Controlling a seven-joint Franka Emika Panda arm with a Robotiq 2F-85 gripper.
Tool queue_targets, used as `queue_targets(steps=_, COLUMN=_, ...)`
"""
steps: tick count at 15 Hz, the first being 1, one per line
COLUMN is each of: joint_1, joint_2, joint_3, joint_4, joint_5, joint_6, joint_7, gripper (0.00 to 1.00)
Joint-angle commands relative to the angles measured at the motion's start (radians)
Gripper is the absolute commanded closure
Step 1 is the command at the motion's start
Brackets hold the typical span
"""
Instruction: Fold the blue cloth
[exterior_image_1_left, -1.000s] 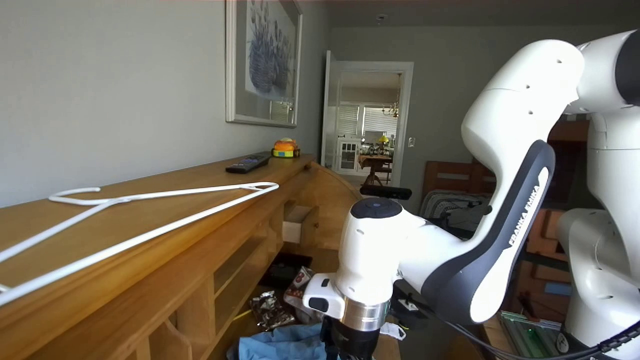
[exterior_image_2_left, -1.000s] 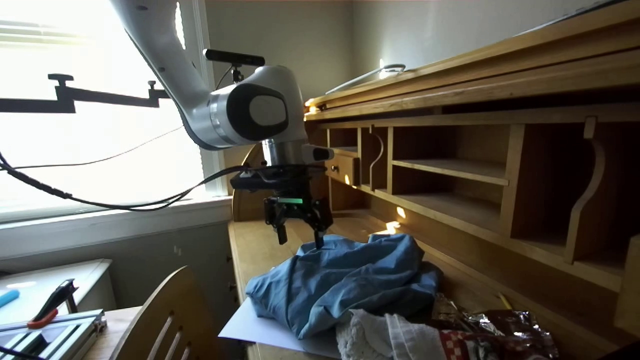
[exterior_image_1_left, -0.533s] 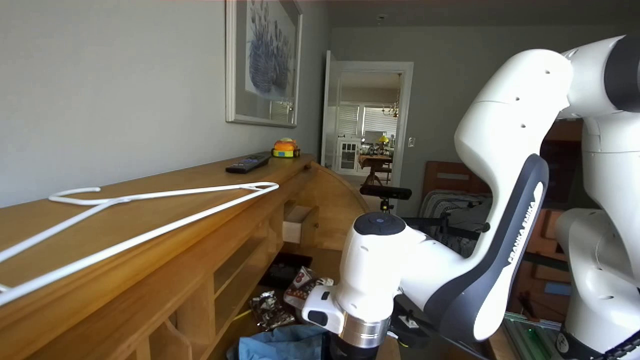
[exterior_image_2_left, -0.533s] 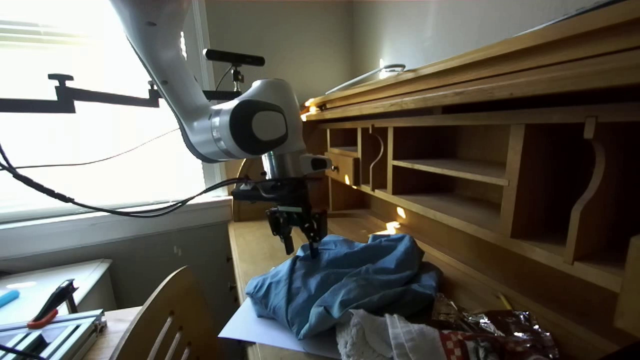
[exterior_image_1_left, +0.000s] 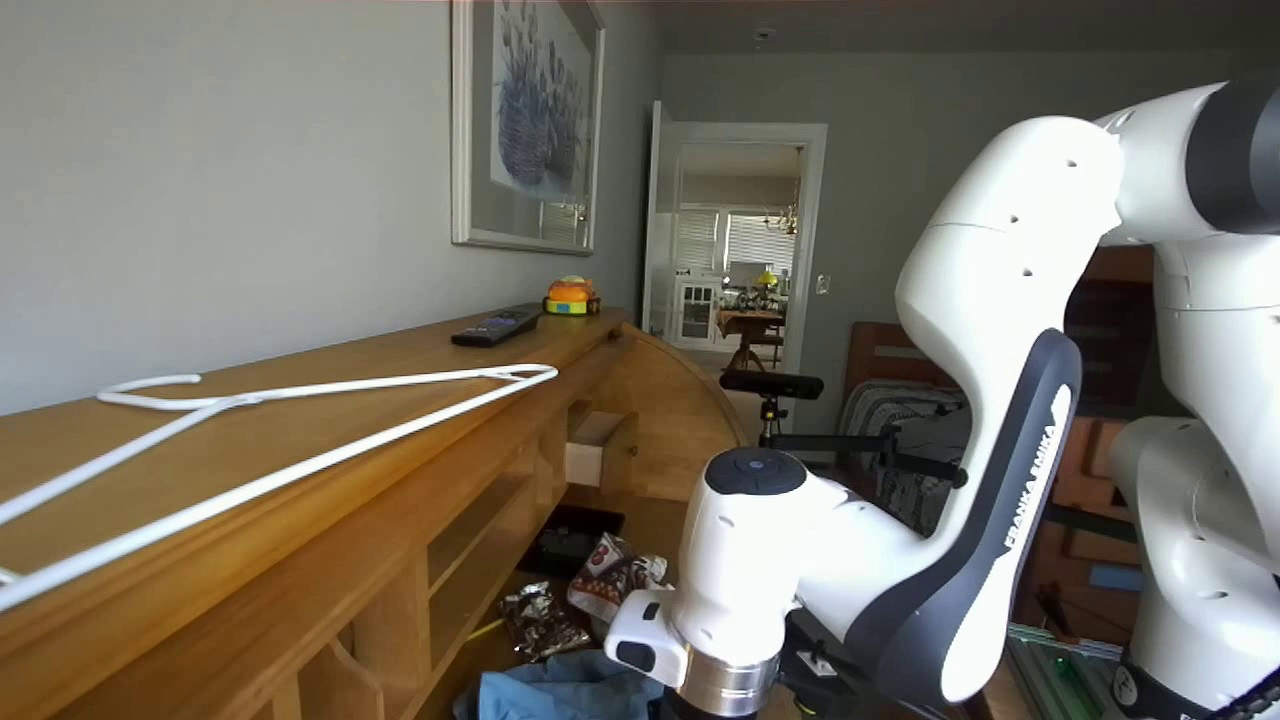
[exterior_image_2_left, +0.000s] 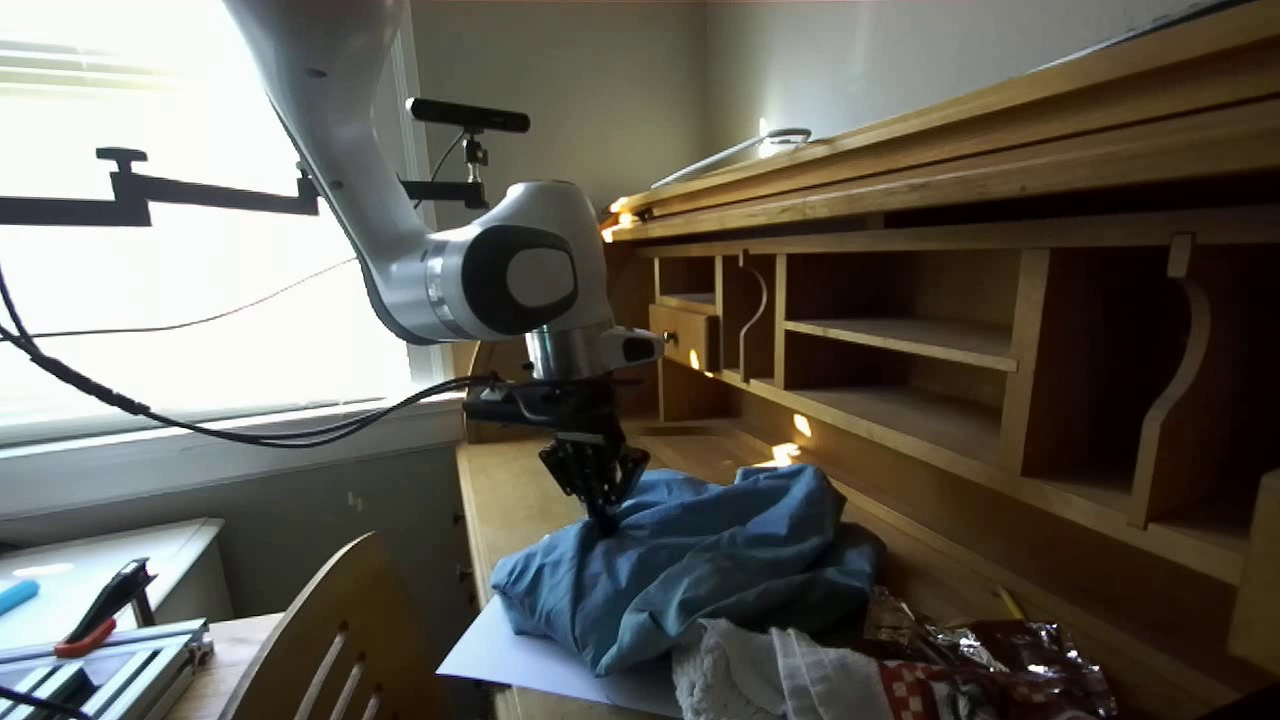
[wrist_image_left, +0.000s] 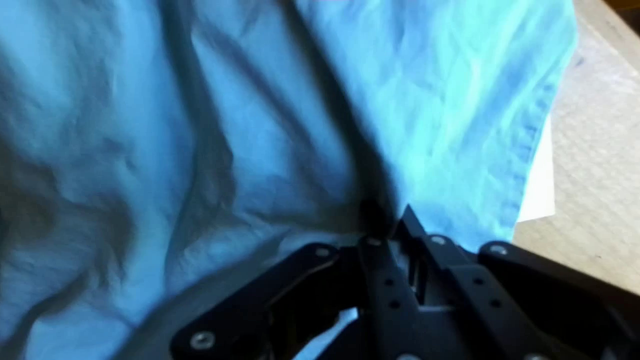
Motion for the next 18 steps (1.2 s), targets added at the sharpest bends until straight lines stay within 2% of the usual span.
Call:
queue_targets(steps=1, joint_1=0.017, joint_2=0.01, joint_3=-0.018, joint_4=-0.013, joint_5=-0.019, joint_6=0.033, joint_7=0.034, gripper=1.0)
queue_targets(steps=5, joint_1=-0.018, joint_2=-0.021, joint_3=0.014, joint_4=-0.017, joint_5=0.035, joint_6=0.008, joint_7=-0.028, gripper=1.0)
queue_targets(steps=8, joint_1=-0.115, joint_2=-0.07, joint_3=0.103, joint_4=-0.04, joint_5=0.192, joint_6=0.031, joint_7=-0.18, gripper=1.0)
queue_targets(steps=10, joint_1=-0.291, joint_2=-0.088, joint_3=0.285, joint_4=-0.047, joint_5=0.363, joint_6=0.059, joint_7=-0.342, gripper=1.0)
queue_targets(steps=12, joint_1=-0.435, joint_2=-0.066, joint_3=0.432, joint_4=-0.002, joint_5=0.524, joint_6=0.056, joint_7=-0.493, gripper=1.0)
queue_targets(steps=18, joint_1=-0.911, joint_2=-0.075, joint_3=0.862, joint_4=0.108, joint_5=0.993, joint_6=-0.059, joint_7=-0.944, gripper=1.0)
